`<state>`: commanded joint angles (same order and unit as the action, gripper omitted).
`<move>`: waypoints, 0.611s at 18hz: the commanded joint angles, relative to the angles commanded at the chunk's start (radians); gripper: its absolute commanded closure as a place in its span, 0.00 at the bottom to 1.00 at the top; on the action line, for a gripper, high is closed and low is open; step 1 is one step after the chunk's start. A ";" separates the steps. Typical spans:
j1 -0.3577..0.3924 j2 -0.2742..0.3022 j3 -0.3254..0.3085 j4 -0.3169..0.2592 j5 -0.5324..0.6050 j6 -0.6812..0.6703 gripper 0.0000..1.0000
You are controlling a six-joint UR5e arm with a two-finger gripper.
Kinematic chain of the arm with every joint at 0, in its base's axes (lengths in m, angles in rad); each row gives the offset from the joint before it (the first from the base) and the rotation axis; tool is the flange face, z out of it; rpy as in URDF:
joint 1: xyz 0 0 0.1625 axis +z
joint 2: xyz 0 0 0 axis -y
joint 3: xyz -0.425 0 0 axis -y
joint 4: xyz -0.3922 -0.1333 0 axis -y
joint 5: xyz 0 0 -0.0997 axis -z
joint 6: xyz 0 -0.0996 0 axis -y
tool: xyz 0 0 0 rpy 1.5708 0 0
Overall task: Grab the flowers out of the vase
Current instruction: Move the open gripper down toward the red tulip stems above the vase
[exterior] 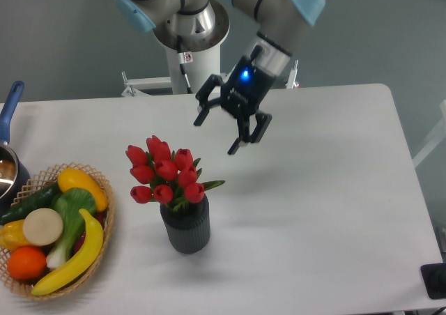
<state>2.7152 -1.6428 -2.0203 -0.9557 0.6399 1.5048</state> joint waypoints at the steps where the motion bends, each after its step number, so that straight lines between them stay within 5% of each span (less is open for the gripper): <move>1: -0.002 -0.003 0.003 0.006 -0.009 0.000 0.00; 11: -0.057 -0.063 0.026 0.117 -0.023 -0.006 0.00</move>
<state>2.6584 -1.7058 -1.9942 -0.8391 0.6167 1.4987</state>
